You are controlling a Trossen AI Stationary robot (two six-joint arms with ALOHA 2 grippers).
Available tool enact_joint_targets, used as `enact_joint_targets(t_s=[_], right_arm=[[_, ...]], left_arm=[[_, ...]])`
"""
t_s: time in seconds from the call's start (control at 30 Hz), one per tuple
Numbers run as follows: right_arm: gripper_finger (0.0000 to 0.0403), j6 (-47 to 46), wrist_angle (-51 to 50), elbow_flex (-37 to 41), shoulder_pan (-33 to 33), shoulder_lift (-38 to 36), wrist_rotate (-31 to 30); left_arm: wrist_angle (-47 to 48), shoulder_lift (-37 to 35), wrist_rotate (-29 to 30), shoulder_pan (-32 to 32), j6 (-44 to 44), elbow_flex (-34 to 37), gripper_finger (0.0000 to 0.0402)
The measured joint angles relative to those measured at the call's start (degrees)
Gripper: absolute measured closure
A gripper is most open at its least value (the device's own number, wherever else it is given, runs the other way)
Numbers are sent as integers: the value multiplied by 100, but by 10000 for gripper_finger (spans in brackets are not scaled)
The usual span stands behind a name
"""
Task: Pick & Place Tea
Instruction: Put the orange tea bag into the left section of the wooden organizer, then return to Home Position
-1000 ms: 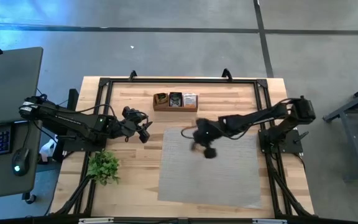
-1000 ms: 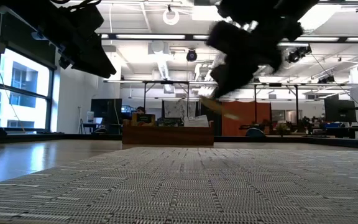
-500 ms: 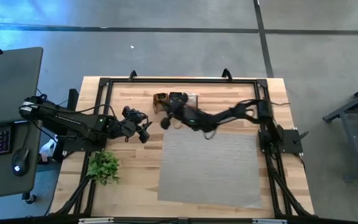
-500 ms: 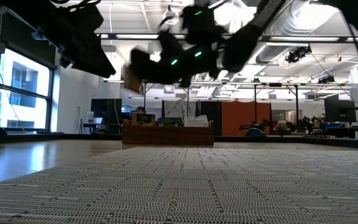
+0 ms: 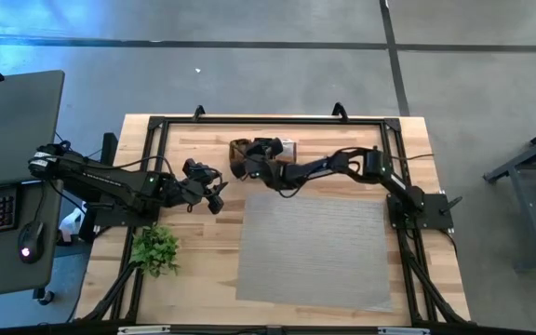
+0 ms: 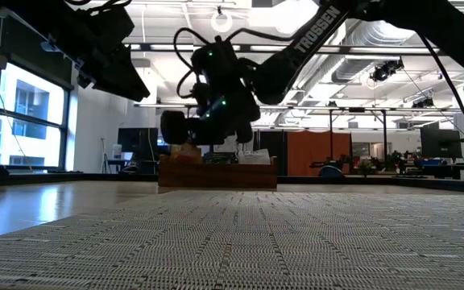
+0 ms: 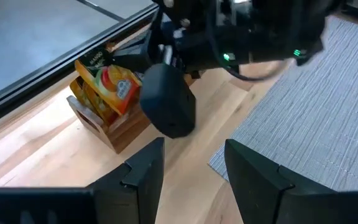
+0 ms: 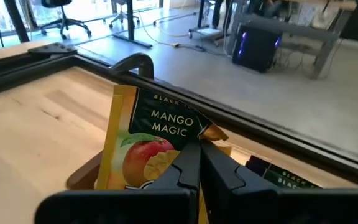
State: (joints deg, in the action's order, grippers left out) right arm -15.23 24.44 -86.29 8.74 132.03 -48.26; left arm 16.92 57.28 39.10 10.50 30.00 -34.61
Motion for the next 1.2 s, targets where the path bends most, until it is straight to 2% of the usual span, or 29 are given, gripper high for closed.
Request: enact_joint_targets(t_s=[0.23, 0.47, 0.63, 0.77, 0.83, 0.9, 1.1, 1.2], right_arm=[[376, -130, -8, 32, 256, 0, 810], [319, -83, -17, 32, 293, -7, 967], [297, 624, -228, 39, 167, -433, 1126], [296, 1194, -1076, 34, 12, -1103, 1825], [297, 1444, -1701, 36, -78, -1574, 2198], [299, 1695, -2399, 34, -188, -2123, 2315], [308, 2349, -4553, 33, -648, -3800, 1339], [314, 2062, -5373, 412, -824, -4749, 1361]], left_arm=[[-1, 0, -13, 0, -1, 0, 236], [-1, -2, -19, 0, 24, 0, 236], [-1, -3, -25, 0, -72, 0, 236], [17, -164, -116, 0, -252, -3, 236], [280, -364, -232, 0, -251, -97, 236], [735, -659, -446, 0, -157, -301, 236], [1757, -2023, -530, 2, -129, -667, 236], [2040, -2890, -513, 2, -252, -608, 236]])
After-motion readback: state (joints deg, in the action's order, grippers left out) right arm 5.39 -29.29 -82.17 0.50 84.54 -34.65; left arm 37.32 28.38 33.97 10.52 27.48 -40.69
